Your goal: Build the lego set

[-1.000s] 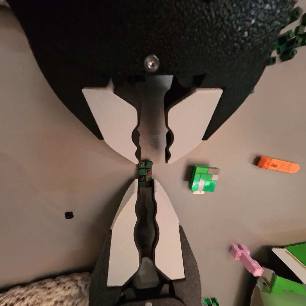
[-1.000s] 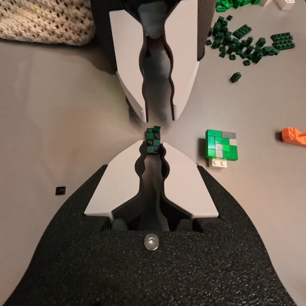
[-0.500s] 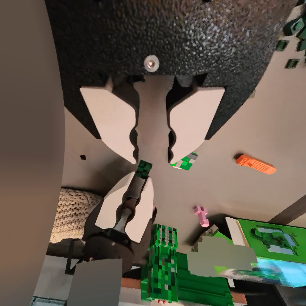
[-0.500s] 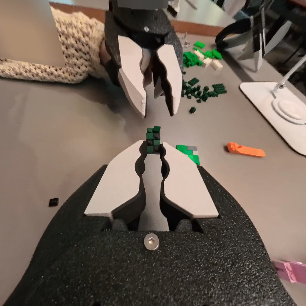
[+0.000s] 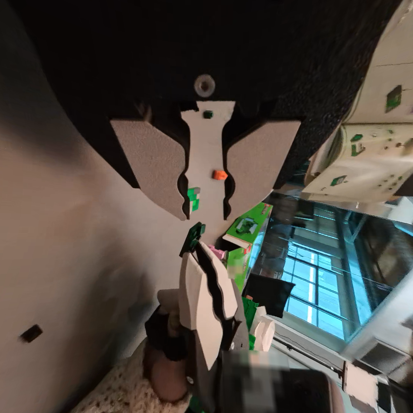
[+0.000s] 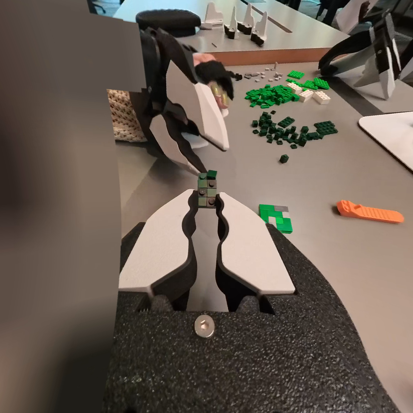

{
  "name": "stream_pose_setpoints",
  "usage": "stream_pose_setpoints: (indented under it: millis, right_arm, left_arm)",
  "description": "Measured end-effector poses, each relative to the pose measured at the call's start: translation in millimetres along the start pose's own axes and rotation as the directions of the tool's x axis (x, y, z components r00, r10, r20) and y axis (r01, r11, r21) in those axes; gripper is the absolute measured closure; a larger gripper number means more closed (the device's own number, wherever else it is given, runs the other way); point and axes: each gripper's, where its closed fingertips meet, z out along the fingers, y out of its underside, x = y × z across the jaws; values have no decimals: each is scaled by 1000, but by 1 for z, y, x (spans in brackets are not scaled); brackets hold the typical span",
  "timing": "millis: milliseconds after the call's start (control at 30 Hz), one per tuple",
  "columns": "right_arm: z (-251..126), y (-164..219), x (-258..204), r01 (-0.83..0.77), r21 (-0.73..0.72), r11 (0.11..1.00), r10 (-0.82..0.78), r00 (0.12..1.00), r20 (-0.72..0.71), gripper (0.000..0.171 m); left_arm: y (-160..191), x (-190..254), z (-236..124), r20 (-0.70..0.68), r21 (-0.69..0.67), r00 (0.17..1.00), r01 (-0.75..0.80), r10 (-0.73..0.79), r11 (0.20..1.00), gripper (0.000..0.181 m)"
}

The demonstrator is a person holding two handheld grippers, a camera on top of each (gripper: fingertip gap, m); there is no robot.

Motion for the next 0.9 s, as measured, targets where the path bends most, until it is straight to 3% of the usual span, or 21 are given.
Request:
stream_pose_setpoints:
  millis: [367,900]
  right_arm:
    - [4,4,-4,4,-33,999,-3,1000,22,156]
    - [9,12,-1,-3,-95,996,1,1000,-18,157]
  left_arm:
    - [-4,14,3,-10,-13,991,-136,136,991,161]
    - [8,23,11,-69,-87,982,-183,178,979,171]
